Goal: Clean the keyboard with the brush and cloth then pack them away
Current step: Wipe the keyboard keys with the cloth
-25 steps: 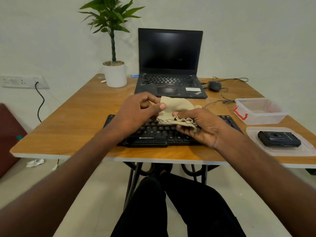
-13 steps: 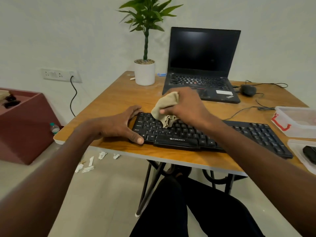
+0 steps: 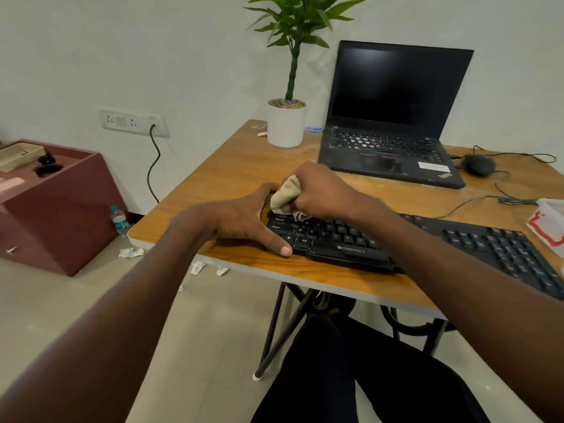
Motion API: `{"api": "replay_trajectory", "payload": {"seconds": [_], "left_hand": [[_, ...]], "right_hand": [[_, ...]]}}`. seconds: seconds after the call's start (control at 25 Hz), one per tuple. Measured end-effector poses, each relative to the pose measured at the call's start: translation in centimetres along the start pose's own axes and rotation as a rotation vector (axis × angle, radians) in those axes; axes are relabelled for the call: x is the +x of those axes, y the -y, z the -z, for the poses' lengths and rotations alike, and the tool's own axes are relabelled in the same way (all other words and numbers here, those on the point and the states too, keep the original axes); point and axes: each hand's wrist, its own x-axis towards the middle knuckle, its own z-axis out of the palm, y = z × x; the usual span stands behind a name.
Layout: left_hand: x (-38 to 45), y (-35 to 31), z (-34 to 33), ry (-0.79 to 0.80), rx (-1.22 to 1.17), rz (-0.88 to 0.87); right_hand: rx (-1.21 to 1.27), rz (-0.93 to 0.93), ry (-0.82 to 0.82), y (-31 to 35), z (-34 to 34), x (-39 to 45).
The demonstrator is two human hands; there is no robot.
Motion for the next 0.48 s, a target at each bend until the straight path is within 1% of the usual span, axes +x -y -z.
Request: {"api": "replay_trajectory", "payload": {"seconds": [0.04,0.12,0.28,0.4,0.48], "left_hand": [[0.01,0.00,0.01,0.000,-0.001,0.002],[-0.02,0.04,0.02,-0.005,-0.010,0.001],[0.09,-0.30,0.01,-0.007,0.022,0.006],[-0.07,-0.32,0.03,-0.011,0.021,0.023],[0.00,-0.26,-0.10,-0.016,0.025,0.007]], "right_hand": [[-0.069,-0.007,0.031,-0.03,-0.04,0.14],[-0.212,-0.022,0.025,0.26,0.50,0.32],[-0.153,0.026,0.013,0.28,0.33,0.04],[-0.198,0.016,-0.015,0.46,-0.05,-0.08],[-0.136,0.039,-0.020,0.82,-0.22,-0.04]]}}
